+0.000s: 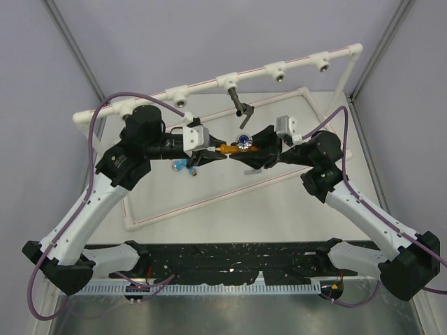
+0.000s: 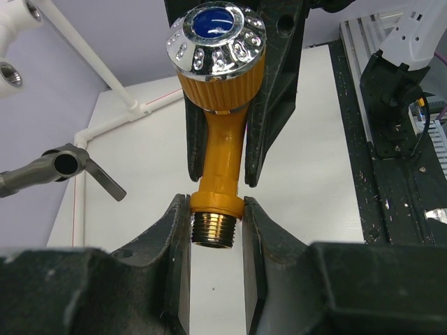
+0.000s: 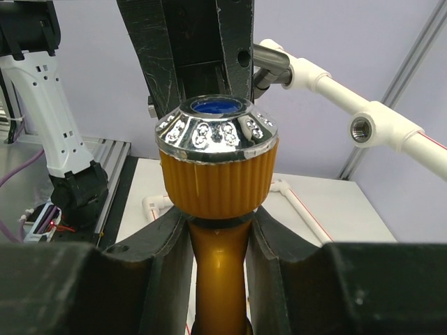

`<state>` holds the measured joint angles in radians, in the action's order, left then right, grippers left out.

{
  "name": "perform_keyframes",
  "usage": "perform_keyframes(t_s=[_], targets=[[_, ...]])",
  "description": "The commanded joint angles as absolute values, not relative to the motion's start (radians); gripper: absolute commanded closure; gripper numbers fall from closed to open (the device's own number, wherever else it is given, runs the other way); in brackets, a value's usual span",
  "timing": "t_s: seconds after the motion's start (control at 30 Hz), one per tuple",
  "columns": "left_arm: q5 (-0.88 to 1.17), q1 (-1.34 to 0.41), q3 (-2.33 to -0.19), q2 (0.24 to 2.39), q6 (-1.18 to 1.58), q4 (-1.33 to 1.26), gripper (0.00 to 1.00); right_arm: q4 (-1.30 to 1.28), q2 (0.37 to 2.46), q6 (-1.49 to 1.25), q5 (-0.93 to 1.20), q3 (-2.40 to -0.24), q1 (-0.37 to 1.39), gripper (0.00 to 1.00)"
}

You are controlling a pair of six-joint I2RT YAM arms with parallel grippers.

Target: Install the water faucets

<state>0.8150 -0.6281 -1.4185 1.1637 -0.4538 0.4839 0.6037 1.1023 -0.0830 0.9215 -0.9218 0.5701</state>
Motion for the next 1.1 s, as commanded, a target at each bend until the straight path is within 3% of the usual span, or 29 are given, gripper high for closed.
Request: perform_keyframes(t_s=[0.0, 0.07, 0.23, 0.47, 0.57, 0.73, 1.07], targets=[[0.835, -0.635, -1.434, 1.143, -0.448, 0.436, 1.00, 0.626, 1.109, -0.100, 0.916, -0.973, 0.580, 0.85], [0.815, -0.637, -1.427, 1.134, -0.436, 0.419, 0.97, 0.601, 1.112, -0.100, 0.908, -0.985, 0.580, 0.92], [0.686, -0.634, -1.402, 1.085, -0.361, 0.361, 0.59, 0.474, 1.095, 0.055, 0.881, -1.005, 0.578, 0.95], [0.346, -0.604, -1.531, 1.054, -0.223, 0.487, 0.16, 0.209, 1.069, 0.294, 0.773, -1.087, 0.551, 0.95], [0.154, -0.589, -1.662, 1.077, -0.177, 0.648, 0.05, 0.208, 1.045, 0.298, 0.658, -1.077, 0.513, 0.95], [-0.110, -0.502, -1.874, 1.109, -0.043, 0.836, 0.01, 0.274, 1.002, 0.206, 0.602, -1.052, 0.387, 0.95], [-0.114, -0.128, -1.832, 1.066, 0.163, 0.865, 0.04, 0.221, 0.957, 0.287, 0.474, -1.069, 0.264, 0.95]])
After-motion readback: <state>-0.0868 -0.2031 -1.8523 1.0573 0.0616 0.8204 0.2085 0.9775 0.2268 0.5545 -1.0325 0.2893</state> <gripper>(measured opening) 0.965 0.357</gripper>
